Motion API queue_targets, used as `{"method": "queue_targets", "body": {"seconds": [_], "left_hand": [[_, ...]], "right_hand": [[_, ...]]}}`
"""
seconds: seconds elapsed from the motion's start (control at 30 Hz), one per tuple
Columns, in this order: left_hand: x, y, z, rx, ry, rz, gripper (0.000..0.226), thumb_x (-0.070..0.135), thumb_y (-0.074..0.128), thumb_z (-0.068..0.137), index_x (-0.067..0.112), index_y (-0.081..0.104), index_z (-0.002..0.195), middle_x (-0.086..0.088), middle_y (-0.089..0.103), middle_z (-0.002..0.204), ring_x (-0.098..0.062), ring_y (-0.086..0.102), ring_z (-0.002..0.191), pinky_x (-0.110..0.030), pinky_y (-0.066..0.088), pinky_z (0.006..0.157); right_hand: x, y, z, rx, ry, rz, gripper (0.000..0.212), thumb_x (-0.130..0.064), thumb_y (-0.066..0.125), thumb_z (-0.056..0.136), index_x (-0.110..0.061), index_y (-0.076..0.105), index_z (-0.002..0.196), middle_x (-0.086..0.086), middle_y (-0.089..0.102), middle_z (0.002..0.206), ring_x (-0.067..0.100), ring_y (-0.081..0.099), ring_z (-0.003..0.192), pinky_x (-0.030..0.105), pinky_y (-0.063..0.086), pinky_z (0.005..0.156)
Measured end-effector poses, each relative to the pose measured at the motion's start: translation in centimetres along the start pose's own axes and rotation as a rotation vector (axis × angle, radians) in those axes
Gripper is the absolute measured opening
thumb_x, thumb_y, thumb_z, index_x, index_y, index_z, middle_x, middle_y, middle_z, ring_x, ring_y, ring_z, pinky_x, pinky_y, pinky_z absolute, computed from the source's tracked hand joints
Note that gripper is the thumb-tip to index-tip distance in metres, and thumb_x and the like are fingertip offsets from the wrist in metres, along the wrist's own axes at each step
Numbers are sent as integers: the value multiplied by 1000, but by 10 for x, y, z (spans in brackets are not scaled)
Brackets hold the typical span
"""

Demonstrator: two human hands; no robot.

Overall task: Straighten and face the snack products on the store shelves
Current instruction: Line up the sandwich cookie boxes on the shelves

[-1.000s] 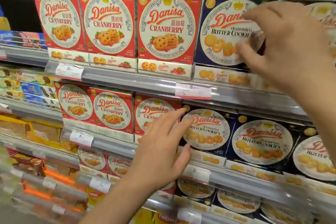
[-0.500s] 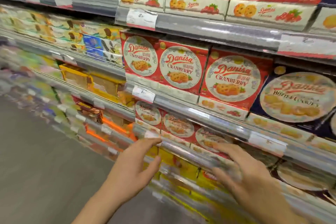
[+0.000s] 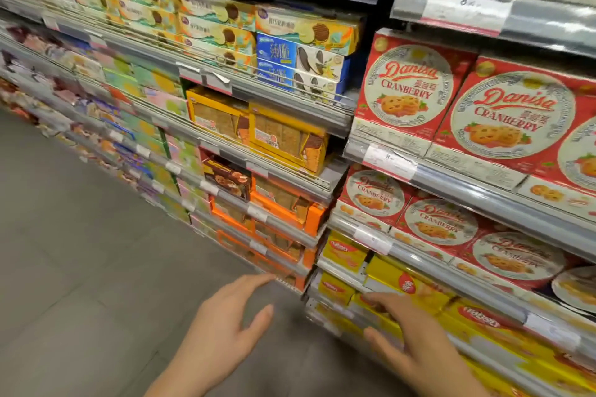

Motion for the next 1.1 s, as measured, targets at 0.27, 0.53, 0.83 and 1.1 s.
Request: {"method": "queue_targets", "body": {"seconds": [0.27, 0.53, 0.83, 1.1], "left_hand": [[-66, -44, 10, 72, -67, -56, 50, 66, 45, 86, 49, 55, 132, 38, 56, 123, 16, 53, 114, -9, 40, 93], [-101, -76, 66, 105, -109, -66, 58, 69, 40, 83, 48, 54, 135, 34, 55, 130, 17, 48, 120, 0, 30, 96], [-91, -158, 212, 150, 37, 38, 54, 60, 45, 89, 41, 52, 140, 33, 48, 135, 15, 42, 125, 5, 20, 98], [-73, -204, 333, 249, 261, 115, 61, 56, 43, 93, 30, 47, 148, 15, 36, 156, -1, 27, 144, -26, 21, 118]], "right_hand": [[-48, 35, 61, -149, 47, -45, 56, -71, 54, 85, -50, 48, 137, -40, 51, 130, -21, 47, 119, 9, 41, 101], [-63, 39, 147, -149, 31, -57, 46, -59, 62, 90, -64, 36, 128, -45, 44, 123, -13, 50, 120, 7, 38, 98], [-97, 7, 277, 34, -102, -3, 43, -73, 46, 87, -66, 38, 128, -47, 45, 126, -22, 46, 114, 1, 32, 93], [-149, -83, 343, 445, -213, -67, 44, -43, 59, 96, -30, 55, 138, -21, 54, 138, 0, 49, 132, 16, 36, 110]]}}
Point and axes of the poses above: each hand's wrist, its own z-axis towards the middle knuckle, its own y-axis out of the palm, x = y × z, the point moved 8 cm from there along z, towards the middle knuckle
